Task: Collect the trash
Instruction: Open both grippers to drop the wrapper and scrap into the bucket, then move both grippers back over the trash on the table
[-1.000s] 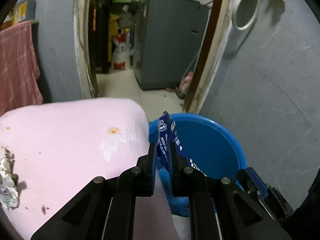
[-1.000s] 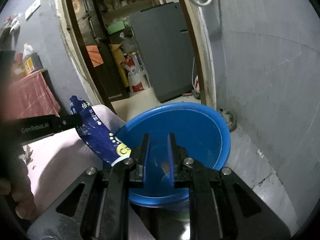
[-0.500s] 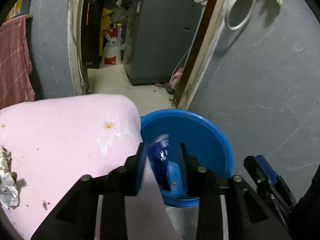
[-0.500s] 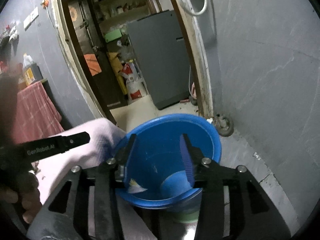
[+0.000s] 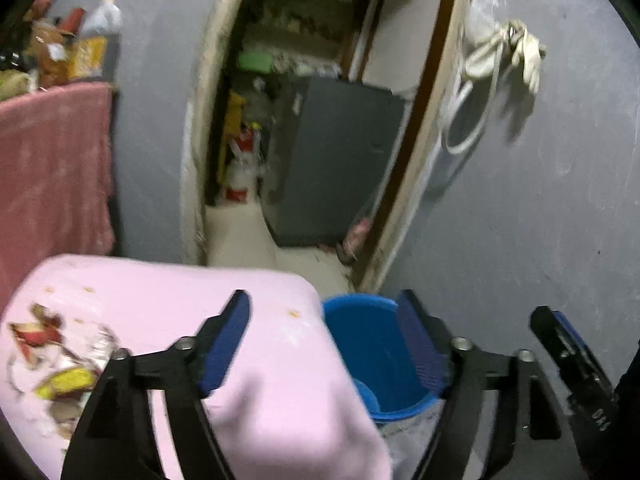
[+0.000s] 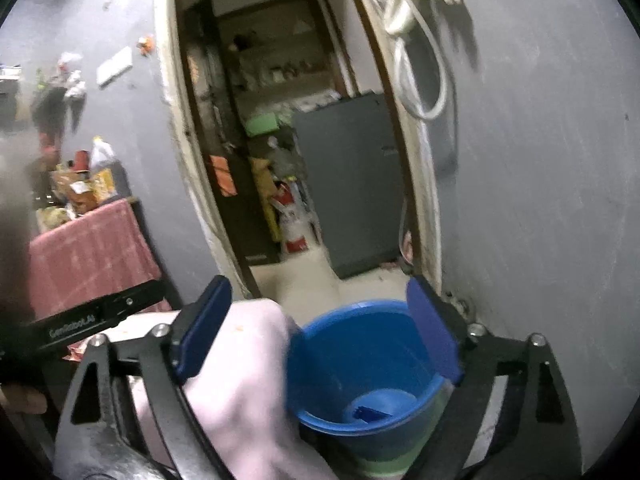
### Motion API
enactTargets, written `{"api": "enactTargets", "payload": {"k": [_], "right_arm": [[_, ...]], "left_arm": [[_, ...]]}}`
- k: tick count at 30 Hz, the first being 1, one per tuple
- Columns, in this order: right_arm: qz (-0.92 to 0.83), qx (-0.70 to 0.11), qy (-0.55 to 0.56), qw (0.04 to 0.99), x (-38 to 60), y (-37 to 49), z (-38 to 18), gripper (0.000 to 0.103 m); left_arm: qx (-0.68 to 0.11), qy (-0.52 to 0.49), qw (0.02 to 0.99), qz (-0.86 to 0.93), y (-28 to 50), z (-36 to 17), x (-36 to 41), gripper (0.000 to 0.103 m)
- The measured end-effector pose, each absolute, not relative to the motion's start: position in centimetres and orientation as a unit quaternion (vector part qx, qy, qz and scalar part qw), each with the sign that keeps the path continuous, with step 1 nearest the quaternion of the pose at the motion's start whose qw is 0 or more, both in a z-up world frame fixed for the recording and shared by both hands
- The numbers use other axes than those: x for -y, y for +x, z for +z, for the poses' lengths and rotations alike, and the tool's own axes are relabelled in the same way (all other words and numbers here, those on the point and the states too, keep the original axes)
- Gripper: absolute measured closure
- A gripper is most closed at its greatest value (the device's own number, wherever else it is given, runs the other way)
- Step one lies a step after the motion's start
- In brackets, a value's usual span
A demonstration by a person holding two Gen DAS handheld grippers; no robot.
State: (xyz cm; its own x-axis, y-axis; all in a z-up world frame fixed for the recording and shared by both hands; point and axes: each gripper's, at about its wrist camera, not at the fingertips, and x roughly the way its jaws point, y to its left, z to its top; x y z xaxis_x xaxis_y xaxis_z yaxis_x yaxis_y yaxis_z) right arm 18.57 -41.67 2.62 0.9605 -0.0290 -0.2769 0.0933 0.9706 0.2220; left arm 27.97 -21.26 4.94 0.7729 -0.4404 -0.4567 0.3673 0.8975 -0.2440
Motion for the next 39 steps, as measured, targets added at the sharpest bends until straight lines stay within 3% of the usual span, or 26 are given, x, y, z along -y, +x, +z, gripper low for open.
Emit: {"api": "enactTargets", "payload": {"k": [3,6,14,23,31,39], "right_arm": [[-0.011,-0.108,0.106,0.988,39.2,17.2,4.1,0.0],[0.006,-0.085,0.097,0.992,36.9,16.1,5.1,0.0],[0.054,-0.043,0.089,0.994,31.1,13.3,6.6,0.0],[0.089,-0.034,0.078,0.992,26.6,11.8,6.0,0.0],[0.117,-0.05,0.057,0.99,24.0,11.8,3.7,0.0],[0.131,-0.101,0.038,0.985,23.2,13.7,0.6,0.0]], "left_arm": [[-0.22,-0.08,0.952,-0.197,26.0,6.2,18.0,0.014],[-0.188,-0.081,0.963,-0.176,23.7,7.2,15.3,0.008],[-0.128,-0.077,0.982,-0.117,18.4,8.3,9.5,0.005],[-0.106,-0.066,0.99,-0.06,13.8,6.1,3.9,0.003],[-0.113,-0.057,0.991,-0.032,11.8,2.9,1.4,0.003],[-0.168,-0.05,0.984,-0.034,12.2,-1.0,1.3,0.003]]}}
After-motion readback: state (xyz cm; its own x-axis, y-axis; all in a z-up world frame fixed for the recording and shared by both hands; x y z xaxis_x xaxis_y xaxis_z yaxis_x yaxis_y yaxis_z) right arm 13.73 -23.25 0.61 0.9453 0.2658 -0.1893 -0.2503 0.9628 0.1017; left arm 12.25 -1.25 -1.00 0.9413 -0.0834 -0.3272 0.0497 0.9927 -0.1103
